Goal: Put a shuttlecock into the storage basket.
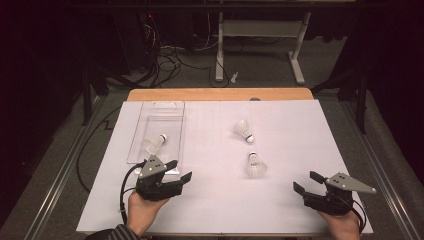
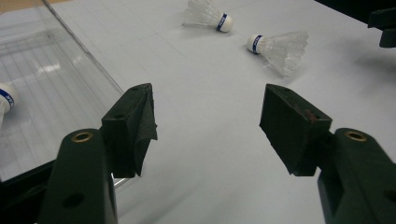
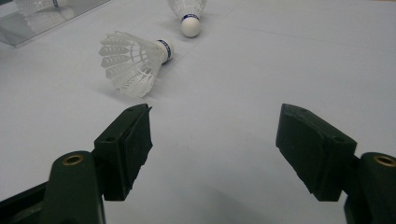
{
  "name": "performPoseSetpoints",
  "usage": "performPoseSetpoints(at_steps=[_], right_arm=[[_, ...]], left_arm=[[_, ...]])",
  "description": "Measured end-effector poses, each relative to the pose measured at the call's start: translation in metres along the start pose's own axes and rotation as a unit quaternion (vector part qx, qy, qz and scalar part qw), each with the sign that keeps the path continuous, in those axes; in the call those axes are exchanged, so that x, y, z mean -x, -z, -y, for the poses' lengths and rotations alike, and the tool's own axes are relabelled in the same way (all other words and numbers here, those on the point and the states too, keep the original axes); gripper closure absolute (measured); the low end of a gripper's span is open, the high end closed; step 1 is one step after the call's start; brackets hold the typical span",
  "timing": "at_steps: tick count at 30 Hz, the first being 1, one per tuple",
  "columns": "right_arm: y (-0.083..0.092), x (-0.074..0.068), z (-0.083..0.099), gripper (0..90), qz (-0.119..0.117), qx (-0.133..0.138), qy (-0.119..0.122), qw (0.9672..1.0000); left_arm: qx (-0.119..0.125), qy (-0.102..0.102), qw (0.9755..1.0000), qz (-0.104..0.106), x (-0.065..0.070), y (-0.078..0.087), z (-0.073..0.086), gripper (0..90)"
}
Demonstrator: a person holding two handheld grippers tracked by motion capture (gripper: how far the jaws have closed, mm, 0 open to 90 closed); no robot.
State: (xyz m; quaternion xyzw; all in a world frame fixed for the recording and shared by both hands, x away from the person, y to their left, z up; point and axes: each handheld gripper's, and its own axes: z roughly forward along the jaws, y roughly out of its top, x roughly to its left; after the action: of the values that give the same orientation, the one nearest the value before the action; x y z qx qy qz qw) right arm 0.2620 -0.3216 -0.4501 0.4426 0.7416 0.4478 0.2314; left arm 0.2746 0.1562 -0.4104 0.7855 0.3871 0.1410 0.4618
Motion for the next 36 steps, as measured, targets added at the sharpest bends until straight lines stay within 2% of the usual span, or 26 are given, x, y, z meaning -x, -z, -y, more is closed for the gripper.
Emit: performPoseSetpoints(at_steps=[12,21,36], right_arm=[[0.000,0.000,0.000,27.4,0.000,0.001,-0.001,1.0000],[0.001,0.001,0.000,27.4,0.001,0.001,-0.001,1.0000],[0.001,0.001,0.000,27.4,0.000,0.002,-0.001,1.0000]], left_arm=[[-0.004,-0.007,0.9999,0.011,0.006,-0.011,-0.007,36.2],[0.000,0.000,0.9998,0.020,0.007,-0.017,-0.011,36.7],[-0.002,-0.006,0.9994,0.033,0.013,-0.033,-0.020,37.0]])
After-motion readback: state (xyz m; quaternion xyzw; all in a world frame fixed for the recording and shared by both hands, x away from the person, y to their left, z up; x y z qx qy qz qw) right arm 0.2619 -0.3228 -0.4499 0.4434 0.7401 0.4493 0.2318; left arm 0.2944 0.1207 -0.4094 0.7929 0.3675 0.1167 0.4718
